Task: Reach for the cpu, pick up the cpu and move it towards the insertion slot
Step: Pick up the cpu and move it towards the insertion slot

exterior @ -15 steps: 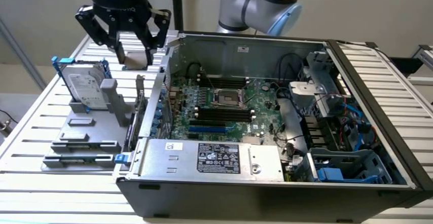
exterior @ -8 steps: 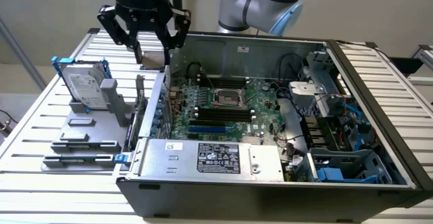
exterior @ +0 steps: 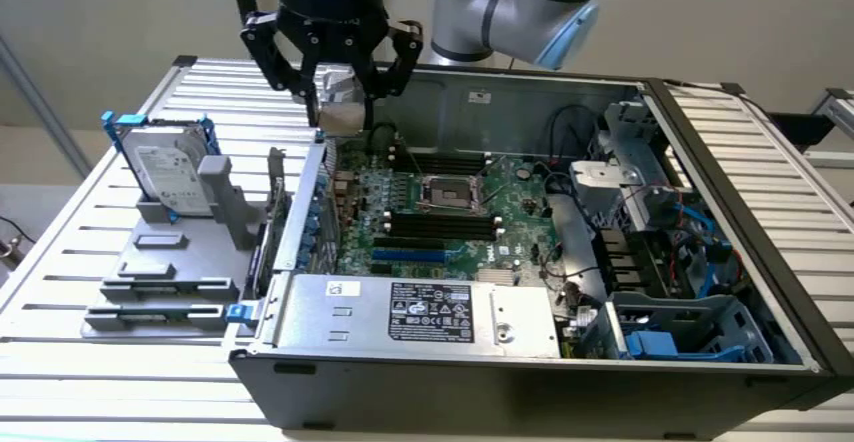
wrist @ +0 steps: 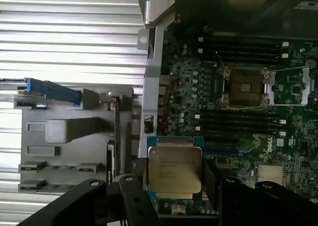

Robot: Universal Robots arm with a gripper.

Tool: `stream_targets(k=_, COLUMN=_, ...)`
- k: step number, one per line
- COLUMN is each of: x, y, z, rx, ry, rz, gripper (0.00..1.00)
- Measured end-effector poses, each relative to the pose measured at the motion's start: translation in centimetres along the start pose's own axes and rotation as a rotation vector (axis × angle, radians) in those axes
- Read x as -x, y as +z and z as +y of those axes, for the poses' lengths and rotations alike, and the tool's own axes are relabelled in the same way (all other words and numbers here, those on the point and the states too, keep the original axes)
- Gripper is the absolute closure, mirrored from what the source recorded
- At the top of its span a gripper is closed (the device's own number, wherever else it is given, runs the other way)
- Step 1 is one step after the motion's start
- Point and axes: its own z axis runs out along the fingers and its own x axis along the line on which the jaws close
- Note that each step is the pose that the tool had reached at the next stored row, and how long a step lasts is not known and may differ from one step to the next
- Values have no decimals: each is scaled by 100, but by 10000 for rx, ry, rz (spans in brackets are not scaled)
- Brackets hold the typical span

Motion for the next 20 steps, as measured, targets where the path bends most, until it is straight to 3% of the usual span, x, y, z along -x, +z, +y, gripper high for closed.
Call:
stream_targets(k=13, x=593, y=0, z=-11, rx=1, ry=3, rz=33, gripper=45)
stream_targets(k=20, x=871, y=58, z=96, rx=-57, ry=6, rz=36, gripper=45)
